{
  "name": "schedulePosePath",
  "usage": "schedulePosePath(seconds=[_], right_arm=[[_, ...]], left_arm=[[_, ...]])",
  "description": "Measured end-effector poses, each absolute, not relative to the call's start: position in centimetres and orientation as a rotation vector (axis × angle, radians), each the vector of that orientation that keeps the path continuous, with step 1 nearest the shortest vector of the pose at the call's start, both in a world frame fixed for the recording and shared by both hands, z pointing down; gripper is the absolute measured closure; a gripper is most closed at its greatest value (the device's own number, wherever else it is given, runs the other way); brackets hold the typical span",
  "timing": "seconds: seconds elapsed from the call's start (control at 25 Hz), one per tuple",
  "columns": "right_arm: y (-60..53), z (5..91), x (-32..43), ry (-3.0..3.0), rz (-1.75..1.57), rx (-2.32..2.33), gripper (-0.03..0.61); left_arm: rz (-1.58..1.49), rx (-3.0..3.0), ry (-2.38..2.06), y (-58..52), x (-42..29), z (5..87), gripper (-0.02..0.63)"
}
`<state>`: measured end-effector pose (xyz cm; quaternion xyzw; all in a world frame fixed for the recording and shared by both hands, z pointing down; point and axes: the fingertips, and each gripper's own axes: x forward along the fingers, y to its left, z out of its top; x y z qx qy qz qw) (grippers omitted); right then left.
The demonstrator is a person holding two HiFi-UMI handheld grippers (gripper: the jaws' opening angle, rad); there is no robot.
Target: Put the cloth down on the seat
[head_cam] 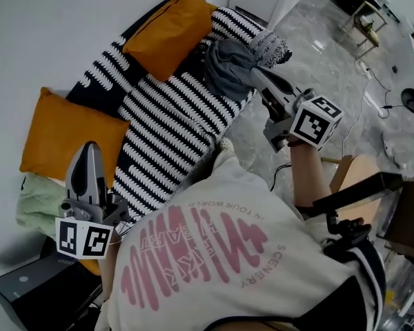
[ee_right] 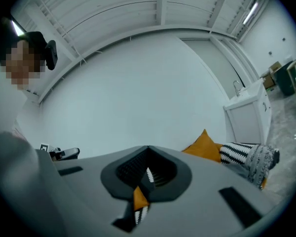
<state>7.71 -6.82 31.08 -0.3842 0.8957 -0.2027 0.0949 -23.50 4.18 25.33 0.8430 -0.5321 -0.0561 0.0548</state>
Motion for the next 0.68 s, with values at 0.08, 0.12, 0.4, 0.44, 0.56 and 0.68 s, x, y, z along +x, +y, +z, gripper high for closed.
schedulePosePath(seconds=[0.08,0.12,0.4,0.44,0.56,0.68], right_arm=[[-6.9,31.0,7.6,2.669,-0.588,-1.151,0.568],[-6.9,30.9,7.6,2.672,-0.584,-1.152,0.568],[-6.8,30.5,8.4,2.673,-0.582,-1.161,0.568],[-6.9,30.5,8.5,2.674,-0.583,-1.166,0.568],[-7.0,30.8,8.7,2.676,-0.585,-1.175,0.568],[-7.1,31.4,8.7,2.673,-0.591,-1.181,0.568]], left_arm=[[-0.181,2.557,-1.621,4.2,-23.8,25.3,0.612],[-0.185,2.556,-1.621,4.1,-23.8,25.2,0.612],[-0.184,2.565,-1.599,4.0,-22.8,25.3,0.612],[-0.185,2.566,-1.596,3.9,-22.8,25.3,0.612],[-0.182,2.570,-1.594,3.8,-22.8,25.6,0.612],[-0.185,2.569,-1.597,3.6,-23.0,26.1,0.612]])
